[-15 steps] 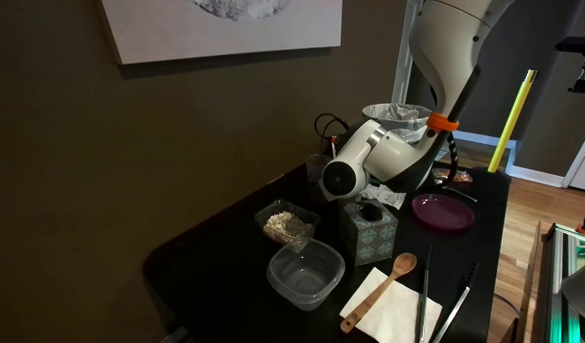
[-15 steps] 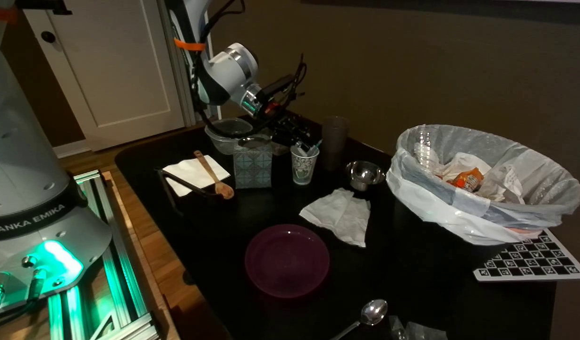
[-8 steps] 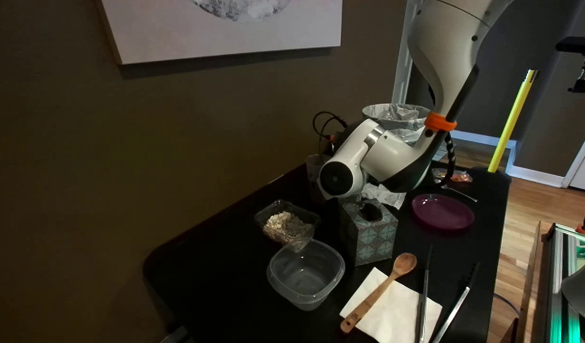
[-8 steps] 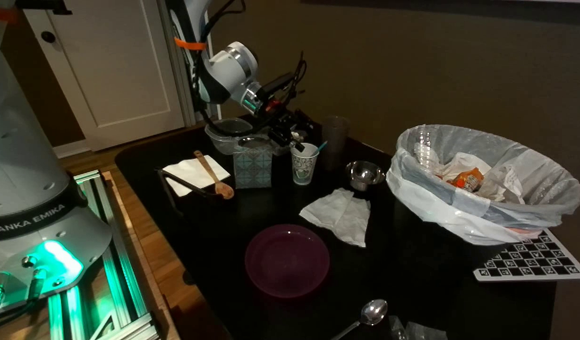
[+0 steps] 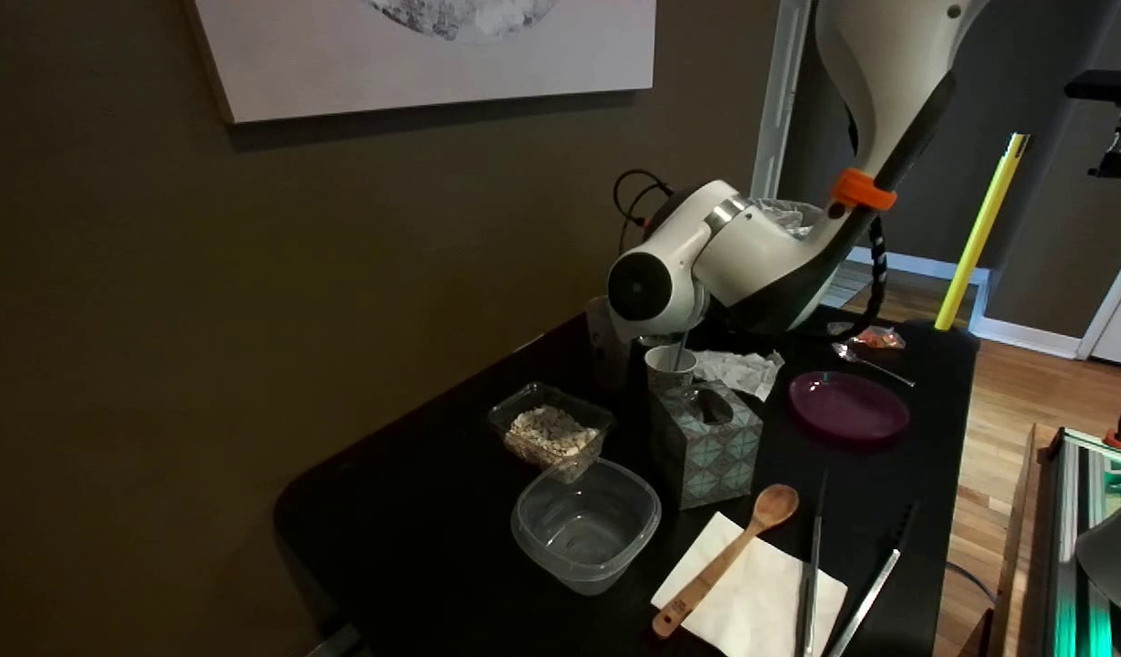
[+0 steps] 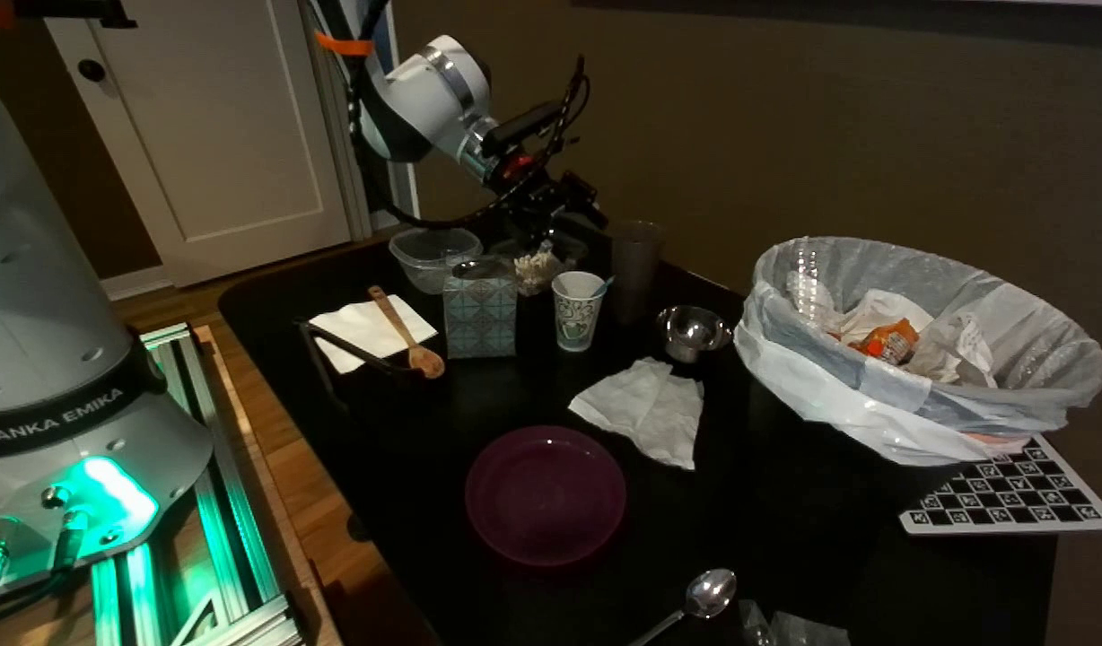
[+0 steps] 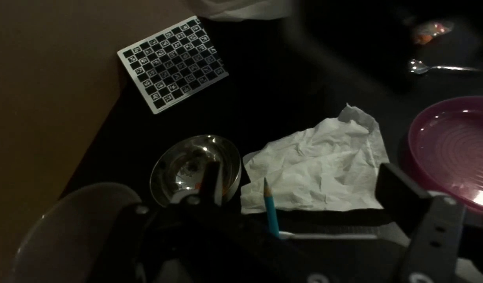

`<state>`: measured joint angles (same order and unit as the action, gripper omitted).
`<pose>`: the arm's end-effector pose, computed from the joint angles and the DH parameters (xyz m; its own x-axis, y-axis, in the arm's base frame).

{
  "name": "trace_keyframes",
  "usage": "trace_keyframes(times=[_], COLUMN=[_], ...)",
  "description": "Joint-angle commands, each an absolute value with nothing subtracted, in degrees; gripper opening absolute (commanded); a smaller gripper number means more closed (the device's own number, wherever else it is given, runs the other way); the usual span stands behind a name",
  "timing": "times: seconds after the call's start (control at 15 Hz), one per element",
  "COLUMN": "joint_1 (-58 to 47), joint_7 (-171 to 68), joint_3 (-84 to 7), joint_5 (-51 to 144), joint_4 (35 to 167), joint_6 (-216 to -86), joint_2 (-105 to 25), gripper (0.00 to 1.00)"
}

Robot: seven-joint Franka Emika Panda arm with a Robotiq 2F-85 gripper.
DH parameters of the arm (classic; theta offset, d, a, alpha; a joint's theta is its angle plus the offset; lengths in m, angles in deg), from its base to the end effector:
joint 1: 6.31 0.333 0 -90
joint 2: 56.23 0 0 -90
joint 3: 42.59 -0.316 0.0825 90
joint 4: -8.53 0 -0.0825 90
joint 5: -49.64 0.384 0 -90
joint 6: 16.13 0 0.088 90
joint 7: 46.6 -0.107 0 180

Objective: Put the pencil in the cup

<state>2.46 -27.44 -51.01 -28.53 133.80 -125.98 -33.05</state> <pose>0.5179 0.0895 0.1961 0.1175 0.4853 -0.8664 0.9559 0.1812 0.2312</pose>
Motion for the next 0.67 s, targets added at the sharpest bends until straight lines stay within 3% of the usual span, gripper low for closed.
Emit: trace_keyframes(times=[0.0,0.6], joint_1=[-1.24,-7.20], joint_7=[-25.17,-25.21], joint_3=[-52.49,-45.93], joint_5=[-19.00,-6.12], joint_4=[139.29,144.19], joint_6=[-130.70,-154.79], joint_2=[-42.89,-54.91], gripper=[1.00,1.00])
